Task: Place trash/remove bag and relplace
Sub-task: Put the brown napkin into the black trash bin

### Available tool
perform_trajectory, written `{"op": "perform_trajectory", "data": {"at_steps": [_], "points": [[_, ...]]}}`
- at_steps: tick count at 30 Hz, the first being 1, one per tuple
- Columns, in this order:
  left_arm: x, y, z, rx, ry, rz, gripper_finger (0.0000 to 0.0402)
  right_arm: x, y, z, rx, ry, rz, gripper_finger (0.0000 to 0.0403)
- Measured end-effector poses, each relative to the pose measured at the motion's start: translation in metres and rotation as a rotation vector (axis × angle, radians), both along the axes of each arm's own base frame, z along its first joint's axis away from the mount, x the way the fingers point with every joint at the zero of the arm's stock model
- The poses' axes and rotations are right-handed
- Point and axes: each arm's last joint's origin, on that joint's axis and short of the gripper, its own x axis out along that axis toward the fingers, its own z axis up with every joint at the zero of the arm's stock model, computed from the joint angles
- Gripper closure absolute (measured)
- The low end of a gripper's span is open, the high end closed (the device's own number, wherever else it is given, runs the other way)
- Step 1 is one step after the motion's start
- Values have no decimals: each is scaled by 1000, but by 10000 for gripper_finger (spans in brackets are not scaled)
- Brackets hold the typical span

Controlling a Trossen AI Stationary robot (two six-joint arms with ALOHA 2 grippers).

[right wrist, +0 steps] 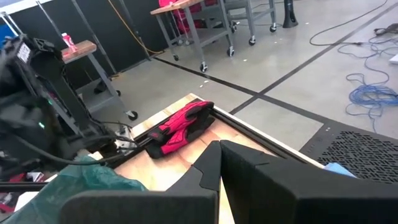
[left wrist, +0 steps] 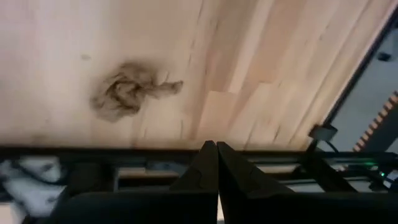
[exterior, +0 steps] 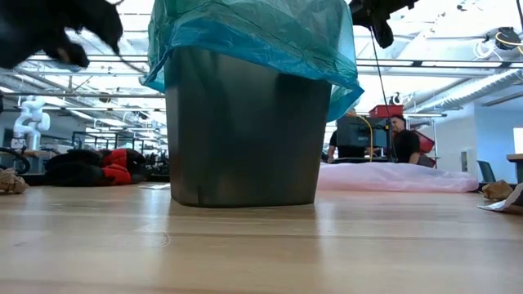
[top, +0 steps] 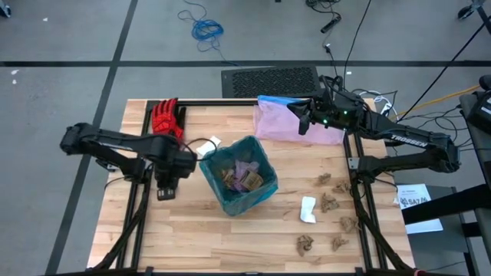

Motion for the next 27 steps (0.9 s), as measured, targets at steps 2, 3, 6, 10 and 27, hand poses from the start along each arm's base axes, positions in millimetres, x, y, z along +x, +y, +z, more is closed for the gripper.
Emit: {"op": "perform_trajectory", "data": {"at_steps": [2, 3, 6, 10, 27], "points": [[2, 0, -11, 18, -2, 5, 401, 0, 0, 0, 2, -2, 12, 403], [3, 1, -17, 49, -3, 13, 401, 0, 0, 0, 4, -2, 18, 403], [7, 2, -31, 97, 13, 65, 401, 0, 1, 0, 16, -7, 20, 403], [8, 2, -43, 106, 54, 131, 382, 0, 1, 0, 30, -14, 16, 403], [0, 2, -84, 112, 164, 379, 237, 0, 1, 0, 43, -26, 12, 403]]}}
